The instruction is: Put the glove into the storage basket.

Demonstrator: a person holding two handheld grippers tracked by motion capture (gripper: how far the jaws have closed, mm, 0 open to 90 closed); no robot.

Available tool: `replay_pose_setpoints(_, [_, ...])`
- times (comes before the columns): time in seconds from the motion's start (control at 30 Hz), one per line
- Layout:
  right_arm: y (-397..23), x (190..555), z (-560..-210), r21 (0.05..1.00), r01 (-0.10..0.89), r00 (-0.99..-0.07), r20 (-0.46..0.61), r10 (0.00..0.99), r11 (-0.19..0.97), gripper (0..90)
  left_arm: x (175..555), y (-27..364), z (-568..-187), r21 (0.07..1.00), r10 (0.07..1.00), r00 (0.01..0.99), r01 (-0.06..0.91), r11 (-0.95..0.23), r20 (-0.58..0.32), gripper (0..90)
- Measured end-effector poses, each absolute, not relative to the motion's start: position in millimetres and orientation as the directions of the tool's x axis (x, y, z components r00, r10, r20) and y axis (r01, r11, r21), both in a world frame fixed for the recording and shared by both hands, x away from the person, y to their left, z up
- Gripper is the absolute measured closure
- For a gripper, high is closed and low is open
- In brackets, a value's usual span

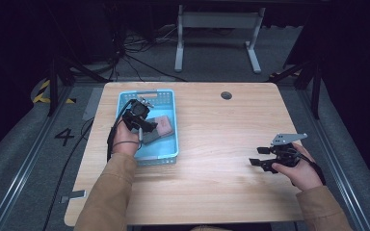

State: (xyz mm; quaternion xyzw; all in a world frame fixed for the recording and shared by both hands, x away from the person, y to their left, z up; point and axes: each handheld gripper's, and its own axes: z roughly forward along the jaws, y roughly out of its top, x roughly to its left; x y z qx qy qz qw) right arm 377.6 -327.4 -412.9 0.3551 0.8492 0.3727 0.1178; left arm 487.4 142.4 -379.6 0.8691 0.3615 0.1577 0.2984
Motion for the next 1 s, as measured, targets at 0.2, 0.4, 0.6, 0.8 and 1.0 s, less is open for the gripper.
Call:
replay_pose_setpoints(0.2, [-320.6,388.1,-412.5,0.716,0.508,-0.732,0.066,0.678,0.48,38.6,457.5,141.0,-357.8,0.699,0.688,0.723,0.461,-0.547,0.061,44.0])
replay_pose_setpoints(0.4, [-310.9,397.0,-413.8,0.709,0.497,-0.75,0.061,0.659,0.5,38.3,419.0,138.7,-339.5,0.733,0.64,0.766,0.401,-0.55,0.062,43.9])
replay_pose_setpoints(0.6, [-303.9,399.7,-414.9,0.701,0.49,-0.763,0.059,0.644,0.517,38.2,382.9,133.4,-332.0,0.754,0.575,0.818,0.361,-0.549,0.028,43.8])
replay_pose_setpoints(0.8, [-303.4,399.0,-416.1,0.693,0.49,-0.767,0.054,0.639,0.529,37.6,359.9,124.6,-335.9,0.752,0.496,0.868,0.323,-0.575,0.006,43.0])
replay_pose_setpoints(1.0, [-306.3,398.4,-418.4,0.686,0.496,-0.766,0.057,0.64,0.533,37.4,345.4,117.0,-349.8,0.746,0.45,0.893,0.306,-0.591,-0.011,41.6])
